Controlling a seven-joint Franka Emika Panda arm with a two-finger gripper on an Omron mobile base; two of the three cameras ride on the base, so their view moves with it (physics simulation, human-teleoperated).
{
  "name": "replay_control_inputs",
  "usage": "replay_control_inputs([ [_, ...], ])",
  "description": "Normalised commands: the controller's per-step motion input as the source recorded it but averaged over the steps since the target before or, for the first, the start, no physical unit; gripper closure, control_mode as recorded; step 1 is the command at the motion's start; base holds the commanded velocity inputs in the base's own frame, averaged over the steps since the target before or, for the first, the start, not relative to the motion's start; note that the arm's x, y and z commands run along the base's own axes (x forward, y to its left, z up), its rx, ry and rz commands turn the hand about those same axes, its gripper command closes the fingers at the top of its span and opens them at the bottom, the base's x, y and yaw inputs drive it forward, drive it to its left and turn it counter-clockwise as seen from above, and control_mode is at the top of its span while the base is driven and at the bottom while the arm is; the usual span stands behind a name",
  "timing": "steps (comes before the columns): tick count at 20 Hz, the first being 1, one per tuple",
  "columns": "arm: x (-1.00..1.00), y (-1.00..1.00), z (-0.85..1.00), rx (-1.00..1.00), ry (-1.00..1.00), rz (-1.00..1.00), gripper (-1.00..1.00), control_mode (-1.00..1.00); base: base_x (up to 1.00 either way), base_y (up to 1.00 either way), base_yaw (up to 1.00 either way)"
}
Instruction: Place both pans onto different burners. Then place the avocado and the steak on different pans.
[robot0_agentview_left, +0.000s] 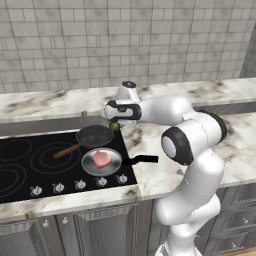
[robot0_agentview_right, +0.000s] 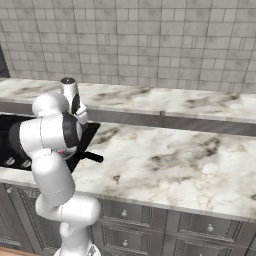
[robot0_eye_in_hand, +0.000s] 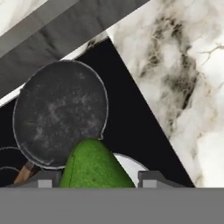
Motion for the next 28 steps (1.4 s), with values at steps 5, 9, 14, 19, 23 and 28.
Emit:
replay_control_inputs([
  [5, 0.38, 0.3, -0.17, -0.05, 0.04, -0.05, 1.0, -1.0, 0.0, 0.0, 0.0],
  [9, 0.54, 0.16, -0.28, 0.0, 0.07, -0.04, 1.0, -1.0, 0.0, 0.0, 0.0],
  [14, 0.51, 0.18, -0.38, 0.0, 0.08, -0.03, 1.0, -1.0, 0.0, 0.0, 0.0],
  [19, 0.36, 0.25, -0.41, 0.0, 0.08, -0.02, 1.0, -1.0, 0.0, 0.0, 0.0],
  [23, 0.35, 0.26, -0.42, 0.0, 0.08, -0.02, 1.0, -1.0, 0.0, 0.0, 0.0],
  [28, 0.3, 0.24, -0.47, 0.0, 0.08, -0.02, 1.0, -1.0, 0.0, 0.0, 0.0],
])
